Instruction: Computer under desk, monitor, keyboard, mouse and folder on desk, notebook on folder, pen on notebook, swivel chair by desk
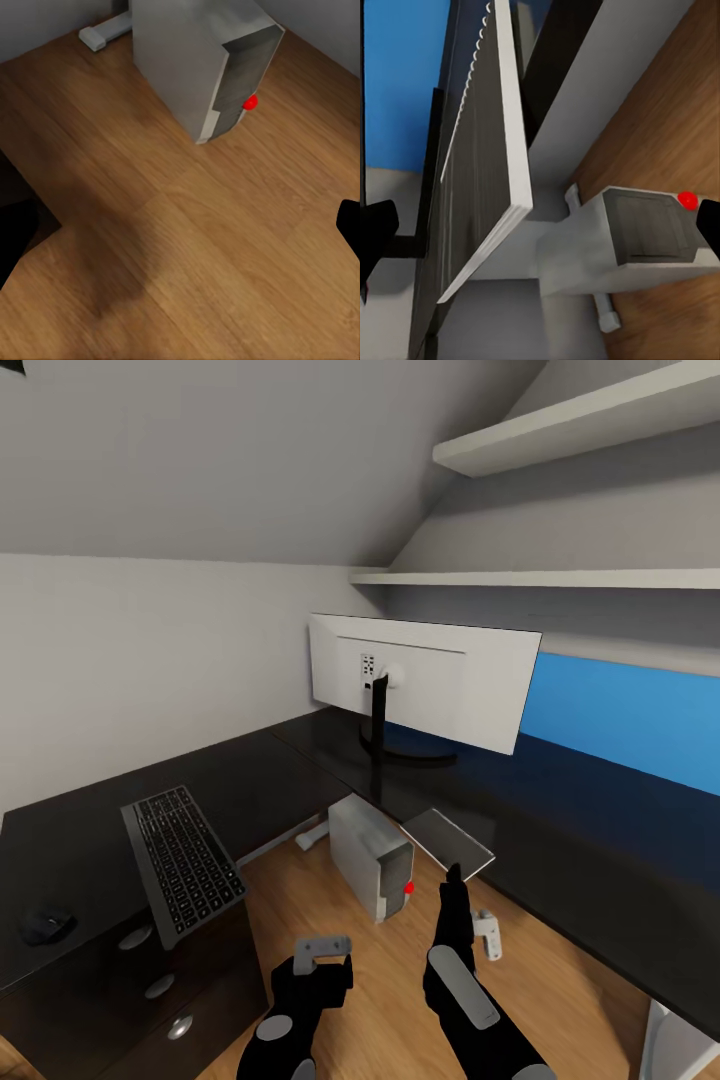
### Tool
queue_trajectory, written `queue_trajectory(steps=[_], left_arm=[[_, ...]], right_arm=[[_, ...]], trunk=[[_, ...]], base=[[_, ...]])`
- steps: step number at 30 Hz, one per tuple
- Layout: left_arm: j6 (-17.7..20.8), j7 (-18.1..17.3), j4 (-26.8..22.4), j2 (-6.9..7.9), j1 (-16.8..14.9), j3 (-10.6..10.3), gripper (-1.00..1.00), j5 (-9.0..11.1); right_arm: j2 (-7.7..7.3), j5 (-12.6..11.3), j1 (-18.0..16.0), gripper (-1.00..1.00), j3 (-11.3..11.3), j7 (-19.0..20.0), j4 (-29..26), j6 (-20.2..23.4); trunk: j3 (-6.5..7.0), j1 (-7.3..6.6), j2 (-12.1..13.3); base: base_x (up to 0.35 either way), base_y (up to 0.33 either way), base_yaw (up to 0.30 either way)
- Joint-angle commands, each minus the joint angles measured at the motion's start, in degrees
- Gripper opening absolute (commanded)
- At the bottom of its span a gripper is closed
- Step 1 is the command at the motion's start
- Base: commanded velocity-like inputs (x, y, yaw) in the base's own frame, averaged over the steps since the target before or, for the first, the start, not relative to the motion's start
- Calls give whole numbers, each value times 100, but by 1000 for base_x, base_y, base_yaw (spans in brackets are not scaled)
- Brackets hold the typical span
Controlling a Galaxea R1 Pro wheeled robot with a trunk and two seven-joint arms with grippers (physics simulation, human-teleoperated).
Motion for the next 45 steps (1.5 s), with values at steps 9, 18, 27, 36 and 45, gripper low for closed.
queue_trajectory(steps=[9,18,27,36,45], left_arm=[[11,52,-4,9,-5,-8,100,57],[11,46,-3,9,-5,-8,100,57],[11,46,-3,9,-5,-8,100,57],[11,47,-3,9,-5,-8,100,56],[11,48,-3,9,-5,-8,100,57]], right_arm=[[-1,-42,-5,100,29,-46,-8,-29],[1,-44,-5,100,36,-46,-6,-21],[-1,-44,-5,100,38,-46,-6,-20],[-1,-44,-5,100,38,-46,-6,-20],[-11,-28,-5,100,32,-46,-6,-20]], trunk=[[-6,0,-3],[-6,0,-3],[-6,0,-3],[-6,0,-3],[-6,0,-3]], base=[[0,0,0],[17,3,0],[102,30,0],[56,10,0],[39,8,0]])
